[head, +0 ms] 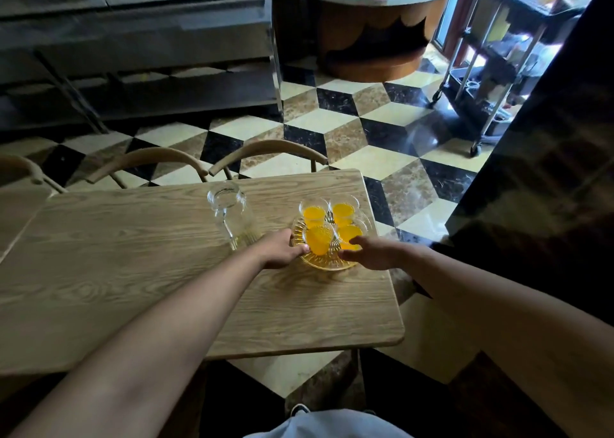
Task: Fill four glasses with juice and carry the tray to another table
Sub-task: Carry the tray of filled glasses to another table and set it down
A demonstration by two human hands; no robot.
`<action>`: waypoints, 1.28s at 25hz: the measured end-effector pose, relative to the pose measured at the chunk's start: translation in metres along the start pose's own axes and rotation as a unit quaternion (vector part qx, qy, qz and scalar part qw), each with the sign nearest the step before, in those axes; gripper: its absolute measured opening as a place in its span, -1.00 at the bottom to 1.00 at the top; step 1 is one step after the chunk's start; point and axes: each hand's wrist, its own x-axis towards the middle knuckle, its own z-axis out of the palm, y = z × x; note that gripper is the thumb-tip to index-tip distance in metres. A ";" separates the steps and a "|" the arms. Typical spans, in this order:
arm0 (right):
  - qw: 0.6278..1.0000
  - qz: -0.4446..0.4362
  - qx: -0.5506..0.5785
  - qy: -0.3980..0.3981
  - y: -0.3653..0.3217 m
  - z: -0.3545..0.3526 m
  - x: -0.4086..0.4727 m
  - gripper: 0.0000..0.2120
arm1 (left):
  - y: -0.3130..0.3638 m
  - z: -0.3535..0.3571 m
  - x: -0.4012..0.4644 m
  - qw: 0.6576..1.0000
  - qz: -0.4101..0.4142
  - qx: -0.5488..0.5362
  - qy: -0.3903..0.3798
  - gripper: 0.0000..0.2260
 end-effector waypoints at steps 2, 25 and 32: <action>1.000 0.004 0.004 0.001 0.003 0.002 0.005 -0.24 | -0.001 0.005 0.002 1.000 -0.007 0.003 0.002 -0.47; 0.998 0.060 -0.006 0.014 0.099 -0.051 0.107 -0.54 | -0.028 0.042 0.098 0.980 -0.155 -0.109 0.059 -0.63; 0.998 0.045 -0.043 0.023 0.104 -0.064 0.145 -0.62 | -0.039 0.042 0.114 0.967 -0.208 -0.117 0.088 -0.65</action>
